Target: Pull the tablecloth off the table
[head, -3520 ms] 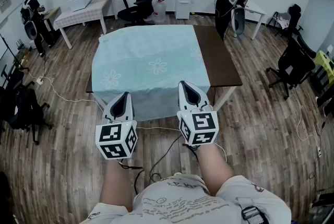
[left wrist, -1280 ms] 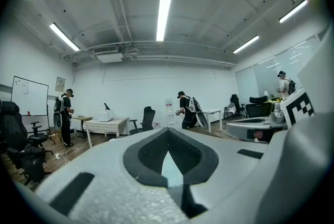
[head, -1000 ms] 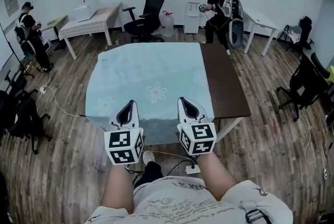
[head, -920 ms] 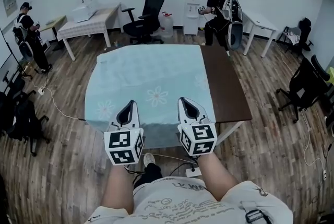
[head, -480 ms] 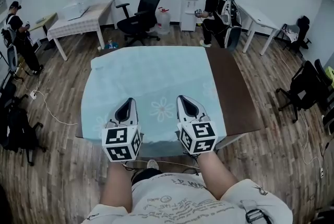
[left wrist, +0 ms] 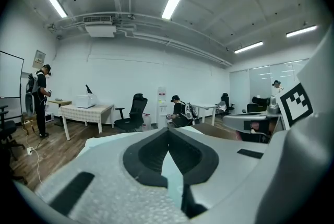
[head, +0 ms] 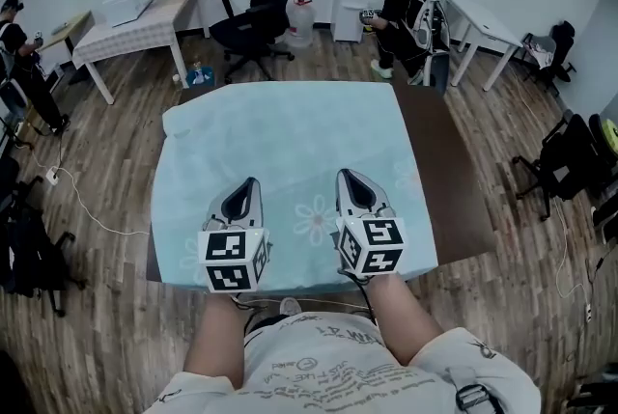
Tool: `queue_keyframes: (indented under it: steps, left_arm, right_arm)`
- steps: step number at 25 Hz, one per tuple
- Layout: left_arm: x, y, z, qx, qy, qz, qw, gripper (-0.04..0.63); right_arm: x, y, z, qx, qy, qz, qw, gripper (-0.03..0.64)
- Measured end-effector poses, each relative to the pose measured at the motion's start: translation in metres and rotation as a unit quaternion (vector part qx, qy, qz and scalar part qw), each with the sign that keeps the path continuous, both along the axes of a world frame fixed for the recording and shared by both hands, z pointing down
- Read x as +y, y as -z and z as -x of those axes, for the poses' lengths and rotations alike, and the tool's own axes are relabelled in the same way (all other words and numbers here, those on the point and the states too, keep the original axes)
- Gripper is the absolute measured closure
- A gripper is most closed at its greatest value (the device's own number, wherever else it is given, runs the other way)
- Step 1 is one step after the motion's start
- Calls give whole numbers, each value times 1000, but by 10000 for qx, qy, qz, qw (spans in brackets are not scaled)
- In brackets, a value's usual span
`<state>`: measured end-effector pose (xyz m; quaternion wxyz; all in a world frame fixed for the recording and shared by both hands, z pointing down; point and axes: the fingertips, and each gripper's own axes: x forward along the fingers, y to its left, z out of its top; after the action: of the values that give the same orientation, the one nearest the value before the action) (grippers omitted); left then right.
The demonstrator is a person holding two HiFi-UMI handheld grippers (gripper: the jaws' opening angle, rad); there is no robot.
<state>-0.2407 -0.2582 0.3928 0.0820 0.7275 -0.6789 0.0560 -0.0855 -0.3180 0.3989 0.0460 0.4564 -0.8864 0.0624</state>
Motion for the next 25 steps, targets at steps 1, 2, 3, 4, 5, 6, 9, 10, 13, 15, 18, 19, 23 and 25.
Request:
queue_keyframes:
  steps: [1, 2, 3, 4, 5, 6, 9, 10, 13, 15, 18, 19, 23, 25]
  left_arm:
    - [-9, -1, 8, 39, -16, 28, 10000, 584]
    - [-18, -3, 15, 82, -35, 64, 9999, 584]
    - [-27, -6, 22, 130, -48, 110, 9998, 584]
    - [-35, -10, 29, 182, -52, 163, 9997, 584]
    - [-43, -14, 35, 231, -47, 215, 9995, 584]
    - [-51, -18, 41, 271, -37, 264, 9993, 584]
    - [-71, -37, 56, 287, 71, 432, 9986, 584]
    - [-76, -45, 61, 271, 146, 510, 9982, 583]
    - [-93, -72, 71, 291, 292, 801, 9959, 583]
    - [-105, -87, 73, 349, 301, 994, 9940, 577]
    - [-121, -109, 75, 346, 283, 1273, 9909, 476]
    - [-127, -117, 77, 328, 283, 1376, 9895, 454]
    - [-144, -160, 91, 445, 257, 1939, 9797, 443]
    - [-148, -186, 103, 613, 256, 2297, 9710, 427]
  right_arm:
    - [-9, 0, 2, 22, -77, 10, 10000, 604]
    - [-17, 0, 4, 35, -156, 17, 9999, 604]
    - [-24, 0, 6, 46, -233, 30, 9997, 604]
    - [-31, -1, 6, 65, -307, 56, 9995, 604]
    - [-38, -3, 6, 94, -376, 93, 9992, 604]
    - [-44, -7, 5, 135, -441, 138, 9988, 603]
    - [-60, -23, -7, 262, -695, 303, 9968, 603]
    - [-65, -30, -14, 284, -797, 375, 9957, 603]
    - [-82, -54, -37, 383, -1070, 639, 9915, 603]
    - [-96, -72, -52, 481, -1240, 836, 9876, 603]
    - [-115, -97, -72, 549, -1453, 1075, 9820, 600]
    - [-122, -105, -78, 584, -1480, 1145, 9806, 594]
    - [-148, -151, -97, 869, -1507, 1618, 9714, 487]
    - [-155, -174, -110, 953, -1625, 1907, 9634, 461]
